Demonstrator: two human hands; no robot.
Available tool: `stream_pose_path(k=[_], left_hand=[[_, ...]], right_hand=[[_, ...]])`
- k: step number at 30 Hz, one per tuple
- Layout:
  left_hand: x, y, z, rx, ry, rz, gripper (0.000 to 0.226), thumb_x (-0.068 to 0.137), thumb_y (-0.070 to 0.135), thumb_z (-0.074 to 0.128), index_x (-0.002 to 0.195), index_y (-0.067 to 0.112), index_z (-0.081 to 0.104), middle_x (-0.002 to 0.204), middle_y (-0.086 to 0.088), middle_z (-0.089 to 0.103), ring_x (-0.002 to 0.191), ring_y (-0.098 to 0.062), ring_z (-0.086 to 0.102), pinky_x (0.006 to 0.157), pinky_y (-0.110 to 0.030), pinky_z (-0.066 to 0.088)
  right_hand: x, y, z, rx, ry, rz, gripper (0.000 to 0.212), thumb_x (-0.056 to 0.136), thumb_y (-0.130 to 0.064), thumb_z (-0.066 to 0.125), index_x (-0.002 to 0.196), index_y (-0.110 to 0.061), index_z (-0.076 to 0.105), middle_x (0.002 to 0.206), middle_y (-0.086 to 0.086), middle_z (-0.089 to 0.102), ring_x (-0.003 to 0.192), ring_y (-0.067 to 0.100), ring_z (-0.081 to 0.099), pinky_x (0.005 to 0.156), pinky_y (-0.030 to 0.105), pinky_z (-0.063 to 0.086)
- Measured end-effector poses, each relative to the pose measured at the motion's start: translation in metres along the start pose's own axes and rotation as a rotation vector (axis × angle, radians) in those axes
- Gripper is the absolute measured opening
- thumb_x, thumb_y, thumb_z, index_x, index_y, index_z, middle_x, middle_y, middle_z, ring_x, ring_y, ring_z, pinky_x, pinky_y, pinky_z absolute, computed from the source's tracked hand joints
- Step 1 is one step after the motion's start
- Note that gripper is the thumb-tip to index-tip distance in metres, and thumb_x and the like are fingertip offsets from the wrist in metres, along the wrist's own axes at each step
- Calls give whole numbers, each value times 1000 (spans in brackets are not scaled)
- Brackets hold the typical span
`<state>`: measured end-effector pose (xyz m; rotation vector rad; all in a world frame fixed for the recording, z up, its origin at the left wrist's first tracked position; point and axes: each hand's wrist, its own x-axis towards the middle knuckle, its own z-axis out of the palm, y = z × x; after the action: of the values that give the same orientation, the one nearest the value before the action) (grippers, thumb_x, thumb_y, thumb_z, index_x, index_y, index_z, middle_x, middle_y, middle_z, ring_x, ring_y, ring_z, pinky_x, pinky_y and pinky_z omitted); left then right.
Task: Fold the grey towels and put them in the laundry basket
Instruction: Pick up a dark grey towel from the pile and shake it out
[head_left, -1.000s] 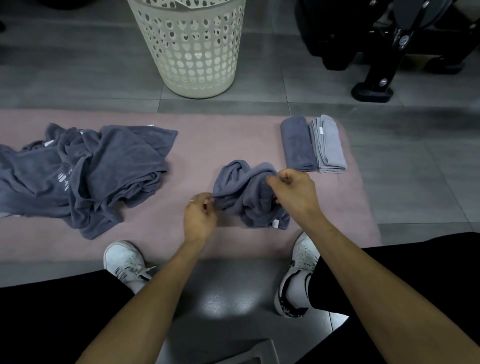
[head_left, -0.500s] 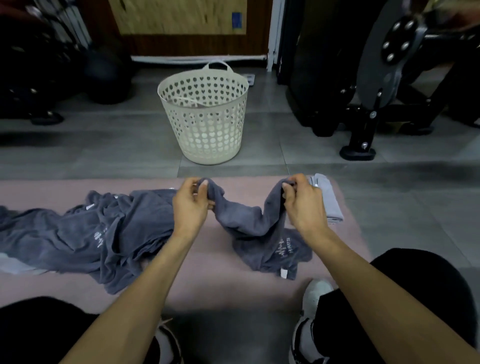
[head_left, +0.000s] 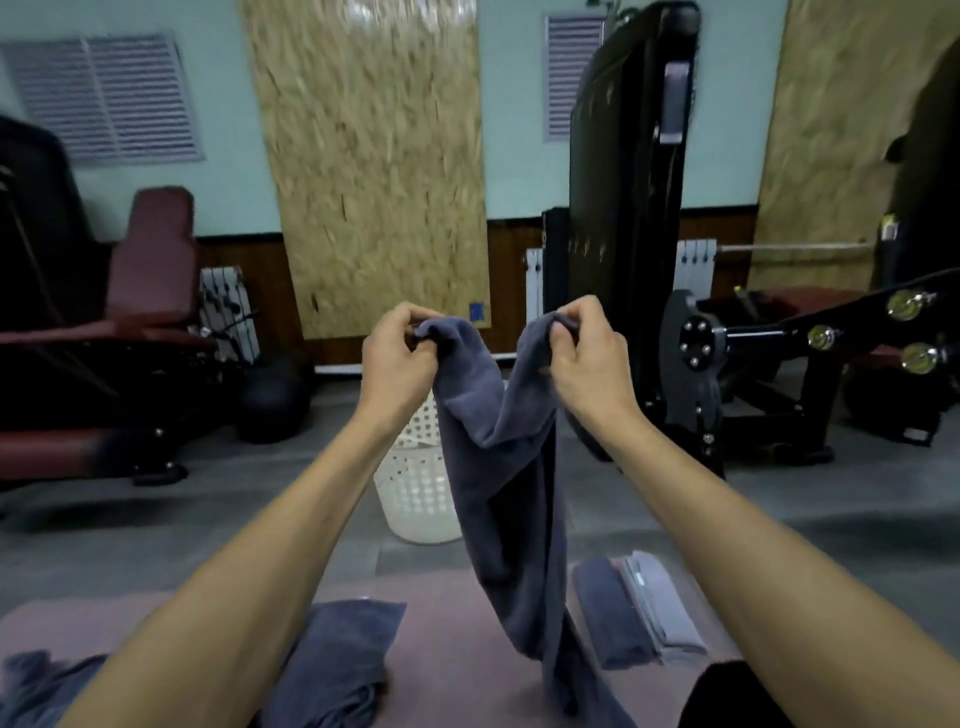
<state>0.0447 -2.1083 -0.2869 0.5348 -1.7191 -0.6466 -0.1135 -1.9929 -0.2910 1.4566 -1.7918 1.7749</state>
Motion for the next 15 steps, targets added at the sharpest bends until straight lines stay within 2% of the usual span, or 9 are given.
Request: stream_pose_path(k=[2,4,7,9,12,15], left_hand=[[20,30,-3,-11,18,60,32,81,-10,45,87,17,62,84,2,67,78,-8,64,67,-21,51],[37,54,-4,-17,58,142,36,80,-10,45,83,24,59,86,-1,66,81,-10,63,69,-21,50],[57,76,-5,56,73,200,39,77,-2,48,78,37,56,89,-2,66,85,-15,64,77,-33,54],[63,88,-7,48,93,185,38,77,-2,48,77,35,57,84,2,66,83,-16,64,77,-39,55],[69,99,-12,13,185,240,34,74,-2,46,80,30,58,88,-3,66,87,-18,63,78,-39,54],[76,109,-17,13,186,278,37,76,-4,47,81,30,59,88,0,67,85,-12,64,76,-32,53]], right_hand=[[22,-26,-14,-4,67,-76,7,97,-16,49,97,-9,51,85,1,61,81,19,60,73,40,49],[43,-46,-26,-2,129,-125,9,96,-16,49,97,-8,52,85,2,60,83,22,60,74,40,49],[66,-66,-38,-32,145,-144,10,96,-16,50,98,-7,53,88,4,60,87,26,59,77,39,47],[73,-76,-42,-23,181,-145,10,95,-15,50,97,-6,53,86,4,59,85,26,58,75,36,45],[83,-87,-47,47,259,-201,6,93,-9,50,95,-5,54,84,2,59,81,23,57,69,28,41],[92,-98,-43,25,231,-249,7,93,-10,50,96,-6,55,84,3,60,81,24,58,67,26,38]])
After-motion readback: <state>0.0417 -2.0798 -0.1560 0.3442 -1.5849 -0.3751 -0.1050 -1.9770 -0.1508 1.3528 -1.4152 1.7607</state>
